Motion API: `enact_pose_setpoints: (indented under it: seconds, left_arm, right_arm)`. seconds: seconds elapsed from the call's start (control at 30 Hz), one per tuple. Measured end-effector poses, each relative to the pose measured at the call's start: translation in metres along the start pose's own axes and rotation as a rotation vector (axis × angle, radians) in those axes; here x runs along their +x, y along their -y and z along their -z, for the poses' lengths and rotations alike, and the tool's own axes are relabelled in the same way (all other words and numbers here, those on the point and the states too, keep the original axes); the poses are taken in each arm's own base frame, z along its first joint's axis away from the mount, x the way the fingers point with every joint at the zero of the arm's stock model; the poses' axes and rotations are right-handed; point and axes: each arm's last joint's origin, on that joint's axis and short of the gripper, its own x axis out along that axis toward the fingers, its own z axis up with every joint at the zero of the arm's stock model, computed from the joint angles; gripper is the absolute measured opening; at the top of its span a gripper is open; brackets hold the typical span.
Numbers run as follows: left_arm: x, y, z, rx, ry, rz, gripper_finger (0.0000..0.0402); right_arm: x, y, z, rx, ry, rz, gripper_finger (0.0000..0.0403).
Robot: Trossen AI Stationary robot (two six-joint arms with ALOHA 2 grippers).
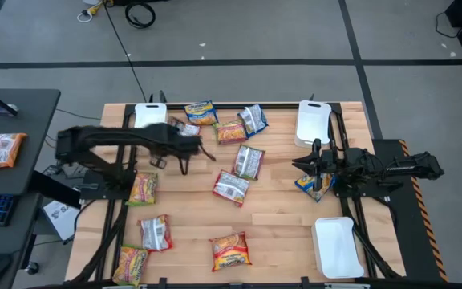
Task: Sort Maruchan noodles
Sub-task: Put the blue noodle pack into the top left white bin
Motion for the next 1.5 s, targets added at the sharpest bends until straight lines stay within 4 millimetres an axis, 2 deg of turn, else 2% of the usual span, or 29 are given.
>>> enact_pose_setpoints:
  seconds: [0.13, 0.23, 0.47, 0.63, 0.83, 0.97, 1.1, 1.27, 1.5]
  left_arm:
    - [-0.009, -0.015, 0.037, -0.145, -0.027, -0.117, 0.0008]
    - [-0.007, -0.026, 0.061, -0.242, -0.092, -0.167, 0.0008]
    - [0.026, -0.054, 0.099, -0.392, -0.272, -0.152, 0.0009]
    - [0.067, -0.065, 0.102, -0.490, -0.253, -0.118, 0.0009]
    - [0.117, -0.055, 0.099, -0.485, -0.318, -0.034, 0.0010]
    - [0.138, -0.051, 0.099, -0.485, -0.375, -0.017, 0.0010]
    - [0.145, -0.057, 0.101, -0.492, -0.401, -0.065, 0.0010]
    - [0.144, -0.069, 0.105, -0.347, -0.534, -0.181, 0.0011]
    - [0.146, -0.072, 0.106, -0.384, -0.499, -0.191, 0.0011]
  right_arm:
    - [0.000, 0.000, 0.000, 0.000, 0.000, 0.000, 0.0056]
    - [0.000, 0.000, 0.000, 0.000, 0.000, 0.000, 0.0056]
    - [0.000, 0.000, 0.000, 0.000, 0.000, 0.000, 0.0056]
    - [0.000, 0.000, 0.000, 0.000, 0.000, 0.000, 0.0056]
    - [0.000, 0.000, 0.000, 0.000, 0.000, 0.000, 0.0056]
    - [0.000, 0.000, 0.000, 0.000, 0.000, 0.000, 0.0056]
    - [0.000, 0.000, 0.000, 0.000, 0.000, 0.000, 0.0056]
    - [0.000, 0.000, 0.000, 0.000, -0.001, 0.000, 0.0056]
    - [0.000, 0.000, 0.000, 0.000, 0.000, 0.000, 0.0056]
